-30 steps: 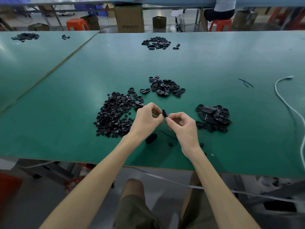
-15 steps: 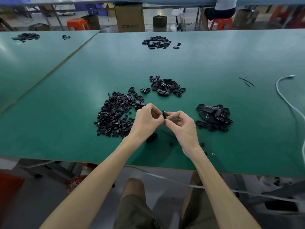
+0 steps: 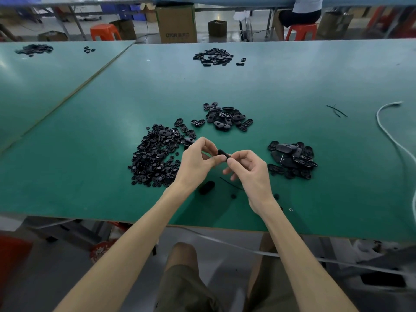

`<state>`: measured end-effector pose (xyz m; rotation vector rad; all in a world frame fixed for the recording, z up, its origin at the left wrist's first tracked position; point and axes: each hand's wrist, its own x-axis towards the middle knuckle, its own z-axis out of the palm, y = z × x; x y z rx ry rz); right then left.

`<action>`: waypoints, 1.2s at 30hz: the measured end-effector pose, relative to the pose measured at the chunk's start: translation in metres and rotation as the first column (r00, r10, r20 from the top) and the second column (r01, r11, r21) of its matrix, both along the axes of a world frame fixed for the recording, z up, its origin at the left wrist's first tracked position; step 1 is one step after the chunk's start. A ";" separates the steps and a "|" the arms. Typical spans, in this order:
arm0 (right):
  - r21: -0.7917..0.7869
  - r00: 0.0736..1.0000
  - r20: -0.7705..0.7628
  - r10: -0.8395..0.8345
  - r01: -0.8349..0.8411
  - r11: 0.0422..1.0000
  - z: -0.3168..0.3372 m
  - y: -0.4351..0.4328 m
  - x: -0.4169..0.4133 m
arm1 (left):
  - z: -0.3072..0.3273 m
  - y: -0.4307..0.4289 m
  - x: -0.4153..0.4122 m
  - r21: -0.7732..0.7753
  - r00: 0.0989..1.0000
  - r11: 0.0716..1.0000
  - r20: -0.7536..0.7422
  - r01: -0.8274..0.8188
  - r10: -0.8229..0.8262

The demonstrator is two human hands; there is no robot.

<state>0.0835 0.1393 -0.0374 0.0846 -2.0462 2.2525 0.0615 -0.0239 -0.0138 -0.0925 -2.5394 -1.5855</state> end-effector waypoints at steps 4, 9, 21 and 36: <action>-0.010 1.000 0.013 0.001 -0.001 1.000 0.000 -0.001 0.000 | 0.004 -0.004 0.001 0.142 0.994 0.988 0.089 0.057 -0.070; 0.011 1.000 0.000 -0.031 0.031 0.999 -0.002 -0.001 -0.001 | 0.004 -0.003 0.002 0.298 0.986 0.950 0.105 0.092 -0.129; -0.038 0.993 0.027 -0.113 0.114 0.993 -0.006 0.000 -0.004 | 0.006 -0.011 0.005 0.531 0.905 0.825 0.230 0.191 -0.358; -0.039 0.995 0.022 -0.098 0.099 0.994 -0.007 0.002 -0.004 | 0.008 -0.004 0.007 0.523 0.904 0.842 0.285 0.130 -0.317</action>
